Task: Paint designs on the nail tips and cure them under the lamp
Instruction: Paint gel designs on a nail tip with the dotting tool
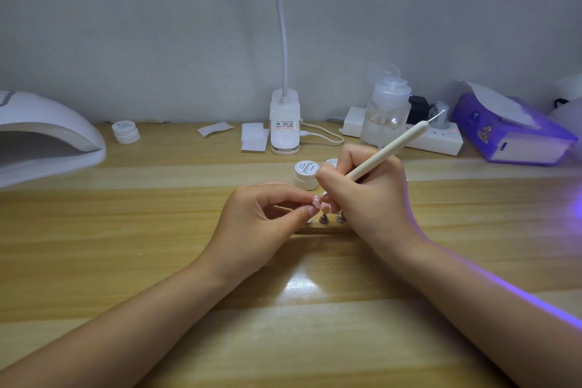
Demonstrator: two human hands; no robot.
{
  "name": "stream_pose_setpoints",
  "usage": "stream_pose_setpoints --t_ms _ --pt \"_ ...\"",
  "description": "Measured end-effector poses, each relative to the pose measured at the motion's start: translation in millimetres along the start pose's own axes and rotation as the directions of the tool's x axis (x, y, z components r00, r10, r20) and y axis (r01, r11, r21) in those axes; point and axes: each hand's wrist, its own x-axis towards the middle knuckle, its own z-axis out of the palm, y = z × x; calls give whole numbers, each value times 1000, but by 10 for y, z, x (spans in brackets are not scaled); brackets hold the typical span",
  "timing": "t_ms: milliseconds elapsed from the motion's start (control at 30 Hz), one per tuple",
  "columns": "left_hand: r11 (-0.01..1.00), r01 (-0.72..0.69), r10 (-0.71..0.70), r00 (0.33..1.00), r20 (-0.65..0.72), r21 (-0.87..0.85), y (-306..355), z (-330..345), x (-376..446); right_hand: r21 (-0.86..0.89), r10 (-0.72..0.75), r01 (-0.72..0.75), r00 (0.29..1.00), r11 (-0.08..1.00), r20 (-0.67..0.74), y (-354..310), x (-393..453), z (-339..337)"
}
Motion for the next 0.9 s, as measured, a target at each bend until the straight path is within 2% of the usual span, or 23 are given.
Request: stream_pose_setpoints --t_ms 900 --pt "1000 6 -6 1000 -1 27 4 -3 -5 26 22 -22 1000 999 3 7 2 -16"
